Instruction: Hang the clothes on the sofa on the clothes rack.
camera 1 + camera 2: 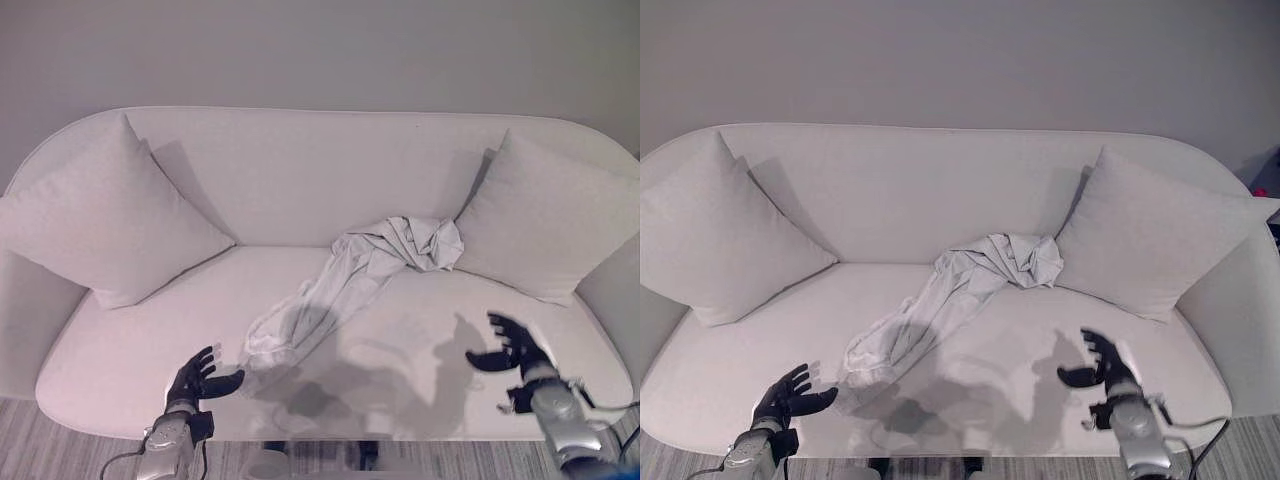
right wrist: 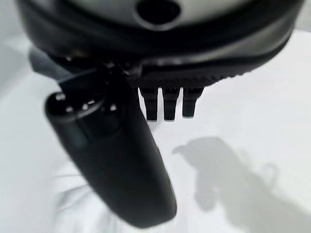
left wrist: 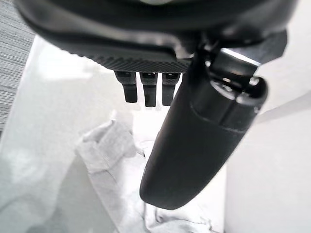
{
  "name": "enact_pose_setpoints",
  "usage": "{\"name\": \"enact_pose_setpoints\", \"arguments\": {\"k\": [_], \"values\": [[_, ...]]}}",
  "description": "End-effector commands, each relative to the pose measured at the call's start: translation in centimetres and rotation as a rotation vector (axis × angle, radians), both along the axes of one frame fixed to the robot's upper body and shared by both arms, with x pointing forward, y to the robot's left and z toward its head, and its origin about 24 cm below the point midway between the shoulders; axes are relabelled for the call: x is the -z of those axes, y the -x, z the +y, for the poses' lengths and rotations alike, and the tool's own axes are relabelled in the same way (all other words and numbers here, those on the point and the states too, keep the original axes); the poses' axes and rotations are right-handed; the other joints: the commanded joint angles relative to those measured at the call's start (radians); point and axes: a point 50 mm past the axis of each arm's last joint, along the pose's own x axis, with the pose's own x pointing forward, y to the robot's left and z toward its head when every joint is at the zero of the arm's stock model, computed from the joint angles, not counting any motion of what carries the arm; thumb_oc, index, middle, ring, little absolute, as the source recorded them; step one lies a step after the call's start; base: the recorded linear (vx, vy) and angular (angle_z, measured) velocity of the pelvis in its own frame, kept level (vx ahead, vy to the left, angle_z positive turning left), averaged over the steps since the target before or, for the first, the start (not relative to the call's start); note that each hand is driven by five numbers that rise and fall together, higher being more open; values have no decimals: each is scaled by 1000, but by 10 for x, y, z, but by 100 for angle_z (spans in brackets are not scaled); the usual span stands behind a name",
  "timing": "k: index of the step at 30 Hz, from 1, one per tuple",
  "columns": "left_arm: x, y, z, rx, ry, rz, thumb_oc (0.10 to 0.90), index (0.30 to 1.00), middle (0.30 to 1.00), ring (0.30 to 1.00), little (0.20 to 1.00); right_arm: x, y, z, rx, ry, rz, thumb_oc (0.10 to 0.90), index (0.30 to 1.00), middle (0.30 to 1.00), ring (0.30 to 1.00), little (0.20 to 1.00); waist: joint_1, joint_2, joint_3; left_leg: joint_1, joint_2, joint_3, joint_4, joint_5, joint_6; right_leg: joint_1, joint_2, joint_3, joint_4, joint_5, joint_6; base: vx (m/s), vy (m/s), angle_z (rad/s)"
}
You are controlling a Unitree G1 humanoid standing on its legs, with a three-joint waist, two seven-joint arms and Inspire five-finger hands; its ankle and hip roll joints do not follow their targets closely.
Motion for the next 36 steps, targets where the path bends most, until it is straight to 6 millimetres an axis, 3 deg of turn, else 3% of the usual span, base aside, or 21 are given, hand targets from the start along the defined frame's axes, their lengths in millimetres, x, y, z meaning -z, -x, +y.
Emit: {"name": "enact_pose_setpoints", "arguments": {"k": [1, 2, 3, 6, 7, 8, 9, 10, 11, 12, 13, 19, 22, 23, 29, 36], "values": [[-54, -48, 6, 114, -149, -252, 800, 900, 900, 900, 900, -63, -38, -9, -27, 139, -211, 800, 900, 900, 900, 900, 8, -21, 23, -37, -15, 15, -12, 4, 24, -44, -104, -6, 12, -34, -16, -64, 6, -3], [-76, -61, -3, 178, -172, -342, 800, 900, 900, 900, 900, -97, -61, -5, -67, 218, -279, 800, 900, 900, 900, 900, 21, -13, 66, -61, -16, 12, -12, 10, 21, -65, -103, -7, 12, -34, -14, -120, 14, 0], [-87, -67, -6, 207, -185, -386, 800, 900, 900, 900, 900, -116, -70, -1, -79, 249, -327, 800, 900, 900, 900, 900, 23, -10, 91, -77, -15, 10, -12, 12, 18, -79, -104, -7, 12, -34, -12, -132, 21, 4], [-110, -80, -18, 259, -192, -483, 800, 900, 900, 900, 900, -142, -89, 6, -72, 246, -402, 800, 900, 900, 900, 900, 32, -2, 137, -107, -12, 3, -12, 19, 16, -105, -105, -6, 12, -32, -10, -95, 1, 0], [-133, -88, -30, 312, -195, -580, 800, 900, 900, 900, 900, -173, -103, 6, -54, 287, -455, 800, 900, 900, 900, 900, 48, 1, 190, -144, -9, -7, -12, 29, 12, -131, -106, 0, 12, -28, -8, -161, -24, 11], [-140, -89, -32, 322, -196, -608, 800, 900, 900, 900, 900, -183, -107, 4, -40, 309, -461, 800, 900, 900, 900, 900, 48, 5, 212, -154, -7, -11, -12, 32, 10, -138, -107, -1, 12, -24, -8, -208, -27, 14], [-169, -91, -40, 378, -235, -719, 800, 900, 900, 900, 900, -223, -114, -3, 27, 354, -524, 800, 900, 900, 900, 900, 65, 23, 282, -198, -1, -25, -12, 45, 1, -176, -111, 9, 12, -11, -8, -128, -10, 18], [-169, -91, -40, 377, -234, -720, 800, 900, 900, 900, 900, -223, -114, -3, 26, 354, -524, 800, 900, 900, 900, 900, 64, 24, 281, -199, -1, -25, -12, 45, 1, -177, -111, 9, 12, -11, -8, -127, -9, 28], [-182, -91, -43, 395, -249, -767, 800, 900, 900, 900, 900, -245, -115, -4, 47, 391, -563, 800, 900, 900, 900, 900, 74, 30, 311, -224, -1, -33, -12, 51, -2, -196, -112, 16, 12, -7, -8, -98, -11, 20], [-204, -87, -44, 414, -287, -851, 800, 900, 900, 900, 900, -281, -111, -6, 79, 463, -625, 800, 900, 900, 900, 900, 80, 44, 352, -273, 8, -43, -12, 64, -14, -240, -117, 17, 12, 0, -13, -99, -11, 6], [-205, -87, -44, 413, -287, -852, 800, 900, 900, 900, 900, -282, -111, -6, 79, 463, -626, 800, 900, 900, 900, 900, 79, 44, 352, -274, 9, -44, -12, 64, -14, -241, -117, 17, 12, 0, -13, -59, -1, 1], [-236, -74, -42, 396, -342, -975, 800, 900, 900, 900, 900, -342, -93, -10, 159, 585, -774, 800, 900, 900, 900, 900, 85, 59, 352, -373, 21, -60, -12, 75, -42, -334, -120, 33, 12, 7, -14, 34, 5, 9], [-248, -70, -46, 408, -365, -1025, 800, 900, 900, 900, 900, -358, -83, -12, 173, 626, -824, 800, 900, 900, 900, 900, 82, 63, 352, -383, 20, -60, -12, 69, -38, -344, -116, 39, 12, 4, -16, 82, 29, 8], [-255, -67, -47, 420, -395, -1051, 800, 900, 900, 900, 900, -362, -75, -8, 138, 635, -876, 800, 900, 900, 900, 900, 73, 60, 352, -379, 16, -66, -12, 61, -34, -339, -114, 40, 12, 1, -16, 105, 12, 12], [-256, -65, -43, 421, -445, -1033, 800, 900, 900, 900, 900, -359, -61, -9, 125, 634, -956, 800, 900, 900, 900, 900, 62, 51, 352, -358, 9, -74, -12, 45, -22, -326, -113, 42, 12, -4, -13, 75, 13, 1], [-256, -64, -45, 434, -452, -1029, 800, 900, 900, 900, 900, -380, -65, -15, 197, 712, -901, 800, 900, 900, 900, 900, 70, 53, 352, -385, 10, -80, -12, 43, -25, -354, -113, 48, 12, -2, -9, 15, 3, -3]]}}
